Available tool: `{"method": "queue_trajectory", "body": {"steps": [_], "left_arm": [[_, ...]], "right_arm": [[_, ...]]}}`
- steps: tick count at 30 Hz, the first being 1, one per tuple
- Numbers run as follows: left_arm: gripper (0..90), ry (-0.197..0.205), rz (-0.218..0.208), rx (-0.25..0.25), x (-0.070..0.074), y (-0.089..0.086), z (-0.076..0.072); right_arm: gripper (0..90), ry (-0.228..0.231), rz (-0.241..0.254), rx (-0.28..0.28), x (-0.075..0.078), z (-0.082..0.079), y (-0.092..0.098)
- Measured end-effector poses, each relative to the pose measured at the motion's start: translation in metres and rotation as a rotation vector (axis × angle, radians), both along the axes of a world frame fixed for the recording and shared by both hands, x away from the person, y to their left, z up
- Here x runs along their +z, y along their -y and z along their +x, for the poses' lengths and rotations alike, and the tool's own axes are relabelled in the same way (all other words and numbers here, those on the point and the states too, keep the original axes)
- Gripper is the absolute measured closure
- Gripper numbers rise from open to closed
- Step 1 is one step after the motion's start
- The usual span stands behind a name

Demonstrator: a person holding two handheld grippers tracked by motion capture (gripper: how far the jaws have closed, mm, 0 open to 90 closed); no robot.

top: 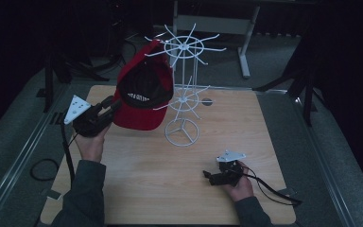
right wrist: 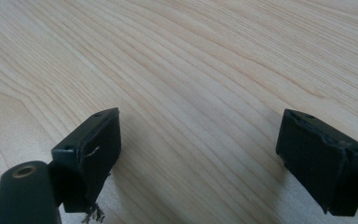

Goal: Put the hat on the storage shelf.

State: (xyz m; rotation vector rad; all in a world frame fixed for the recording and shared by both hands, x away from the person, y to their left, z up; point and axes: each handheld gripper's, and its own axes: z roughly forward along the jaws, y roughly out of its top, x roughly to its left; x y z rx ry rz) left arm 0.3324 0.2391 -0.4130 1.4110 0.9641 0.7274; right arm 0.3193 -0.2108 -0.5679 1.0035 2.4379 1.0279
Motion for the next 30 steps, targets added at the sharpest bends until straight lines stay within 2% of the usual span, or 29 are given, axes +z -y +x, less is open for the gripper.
{"method": "queue_trajectory", "body": {"steps": [7,12,20,26,30], "left_arm": [[49.1,-0.052,0.0,0.014,-0.003,-0.004,0.002],[38.1,-0.115,-0.011,0.01,-0.004,-0.006,0.005],[33.2,-0.131,-0.002,0.023,-0.006,-0.008,0.002],[32.5,-0.154,-0.006,0.023,-0.017,-0.011,0.0],[32.7,-0.165,-0.026,0.013,-0.023,-0.015,-0.003]], "right_arm": [[13.6,0.001,-0.001,0.001,0.0,0.0,0.0],[13.6,0.0,-0.001,0.001,0.0,0.0,0.0],[13.6,0.001,-0.002,0.001,0.0,0.0,0.0],[13.6,0.002,-0.001,0.001,0.0,0.0,0.0],[13.6,0.002,-0.001,0.002,0.0,0.0,0.0]]}}
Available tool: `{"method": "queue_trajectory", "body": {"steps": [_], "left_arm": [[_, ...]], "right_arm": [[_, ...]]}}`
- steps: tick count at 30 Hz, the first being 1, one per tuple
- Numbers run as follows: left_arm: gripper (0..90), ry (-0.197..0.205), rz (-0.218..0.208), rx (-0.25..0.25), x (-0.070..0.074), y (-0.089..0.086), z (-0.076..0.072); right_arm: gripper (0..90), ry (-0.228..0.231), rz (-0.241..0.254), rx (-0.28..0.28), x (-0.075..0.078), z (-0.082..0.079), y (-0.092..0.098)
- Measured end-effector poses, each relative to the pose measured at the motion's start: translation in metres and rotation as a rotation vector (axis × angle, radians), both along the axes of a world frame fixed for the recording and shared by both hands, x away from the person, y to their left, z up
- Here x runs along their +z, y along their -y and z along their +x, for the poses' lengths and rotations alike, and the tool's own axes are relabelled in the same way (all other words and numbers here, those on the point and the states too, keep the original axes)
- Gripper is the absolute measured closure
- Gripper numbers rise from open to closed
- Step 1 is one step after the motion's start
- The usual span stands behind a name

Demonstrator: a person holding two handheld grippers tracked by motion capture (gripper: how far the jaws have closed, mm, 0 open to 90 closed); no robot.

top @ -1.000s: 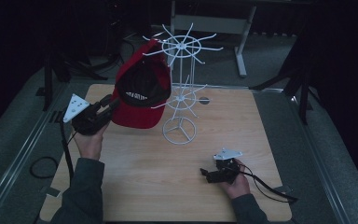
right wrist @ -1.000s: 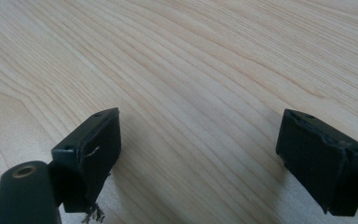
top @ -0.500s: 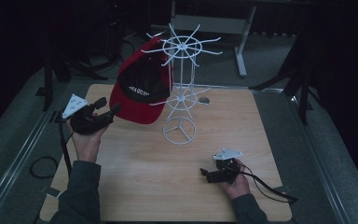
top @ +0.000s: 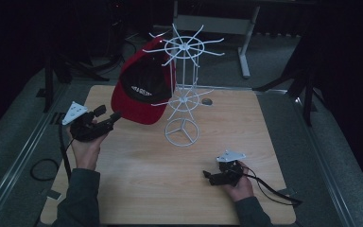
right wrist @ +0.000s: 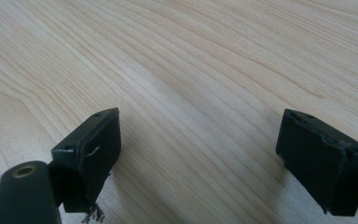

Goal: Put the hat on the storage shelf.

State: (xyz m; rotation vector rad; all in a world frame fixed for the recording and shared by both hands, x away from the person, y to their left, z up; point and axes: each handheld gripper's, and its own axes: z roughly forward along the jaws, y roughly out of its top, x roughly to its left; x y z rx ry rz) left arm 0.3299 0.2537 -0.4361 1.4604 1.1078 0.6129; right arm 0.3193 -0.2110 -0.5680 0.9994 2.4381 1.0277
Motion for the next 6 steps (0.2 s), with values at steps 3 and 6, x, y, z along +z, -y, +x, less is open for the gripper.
{"method": "queue_trajectory", "body": {"steps": [3,6], "left_arm": [[32.9,-0.003,-0.002,-0.005,-0.0032,-0.0016,-0.0017],[33.2,-0.011,0.003,-0.007,-0.0068,-0.0017,-0.002]], "right_arm": [[13.7,-0.002,0.001,-0.001,0.0001,-0.0001,-0.0001],[13.6,-0.001,0.002,-0.002,0.0,-0.0001,-0.0001]]}}
